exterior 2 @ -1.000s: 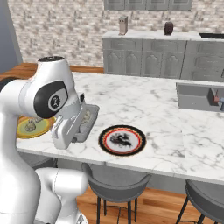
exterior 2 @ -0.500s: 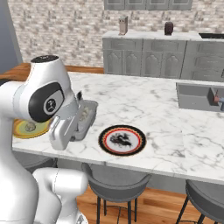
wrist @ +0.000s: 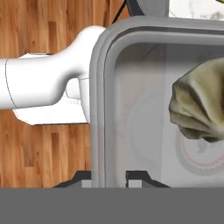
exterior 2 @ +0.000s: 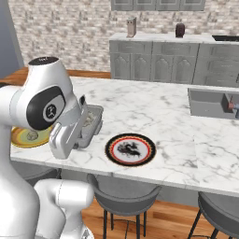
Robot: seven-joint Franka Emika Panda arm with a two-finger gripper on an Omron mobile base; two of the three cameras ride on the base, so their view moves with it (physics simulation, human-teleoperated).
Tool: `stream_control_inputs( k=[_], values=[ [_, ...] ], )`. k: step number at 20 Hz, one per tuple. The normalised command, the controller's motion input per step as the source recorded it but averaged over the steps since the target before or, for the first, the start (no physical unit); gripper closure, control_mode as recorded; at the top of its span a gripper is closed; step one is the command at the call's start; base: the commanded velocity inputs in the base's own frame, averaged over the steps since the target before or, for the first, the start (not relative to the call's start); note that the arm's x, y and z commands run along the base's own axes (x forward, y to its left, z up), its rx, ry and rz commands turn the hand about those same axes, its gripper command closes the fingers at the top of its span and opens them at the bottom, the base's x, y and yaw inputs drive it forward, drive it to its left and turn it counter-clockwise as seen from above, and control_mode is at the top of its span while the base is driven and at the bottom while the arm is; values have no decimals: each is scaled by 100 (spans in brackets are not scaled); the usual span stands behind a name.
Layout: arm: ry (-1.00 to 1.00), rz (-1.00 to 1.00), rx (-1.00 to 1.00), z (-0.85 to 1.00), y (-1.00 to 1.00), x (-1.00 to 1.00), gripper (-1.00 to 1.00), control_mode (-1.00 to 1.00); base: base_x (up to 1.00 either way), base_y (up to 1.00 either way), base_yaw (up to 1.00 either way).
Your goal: Place two dumplings into each of the tupperware containers and then place the containers in the fridge.
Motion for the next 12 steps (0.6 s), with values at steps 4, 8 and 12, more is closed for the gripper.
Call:
stream_control_inputs(
  k=[4,8,12],
  values=[
    [0,0,0,1,0,0,100,100,-13,0,0],
    [0,0,0,0,0,0,100,100,-84,0,8],
    [0,0,0,0,0,0,100,100,-61,15,52]
  ],
)
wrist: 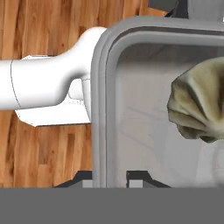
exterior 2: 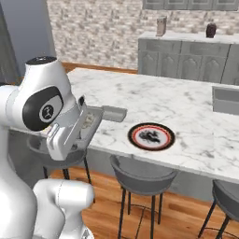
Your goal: Place two dumplings into each of the tupperware containers and then place the containers in the fridge.
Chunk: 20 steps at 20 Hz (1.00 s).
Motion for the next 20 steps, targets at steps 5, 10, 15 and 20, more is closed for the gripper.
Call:
stream_control_inputs(
  k=[5,10,15,20],
  values=[
    [0,0,0,0,0,0,100,100,-16,6,92],
    [0,0,0,0,0,0,100,100,-13,3,100],
    [0,0,0,0,0,0,100,100,-2,0,99],
    [0,0,0,0,0,0,100,100,30,0,86]
  ],
)
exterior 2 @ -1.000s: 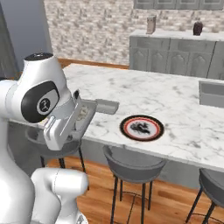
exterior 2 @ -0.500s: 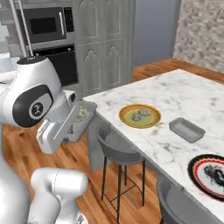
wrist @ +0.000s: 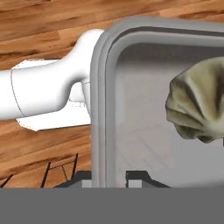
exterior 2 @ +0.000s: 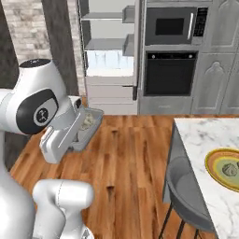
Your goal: Place two dumplings into each of the tupperware containers and then place the containers in the fridge.
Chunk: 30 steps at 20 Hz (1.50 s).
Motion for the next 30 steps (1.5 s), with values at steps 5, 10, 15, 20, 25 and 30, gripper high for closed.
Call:
stream_control_inputs(
  k=[5,10,15,20,25,30],
  values=[
    [0,0,0,0,0,0,100,100,89,0,55],
    [0,0,0,0,0,0,100,100,100,0,21],
    [0,0,0,0,0,0,100,100,100,3,11],
    [0,0,0,0,0,0,100,100,100,0,3],
    [0,0,0,0,0,0,100,100,100,0,-13],
    [0,0,0,0,0,0,100,100,100,17,-16]
  ],
)
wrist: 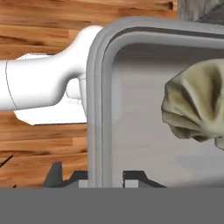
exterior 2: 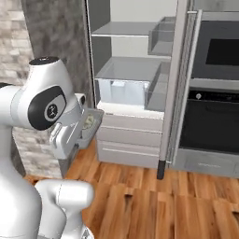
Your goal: Place two dumplings into each of the tupperware containers and then place the containers in the fridge.
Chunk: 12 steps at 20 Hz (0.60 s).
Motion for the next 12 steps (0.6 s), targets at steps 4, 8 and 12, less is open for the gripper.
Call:
stream_control_inputs(
  k=[4,8,12],
  values=[
    [0,0,0,0,0,0,100,100,100,43,0],
    [0,0,0,0,0,0,100,100,100,11,0],
    [0,0,0,0,0,0,100,100,97,0,0]
  ],
)
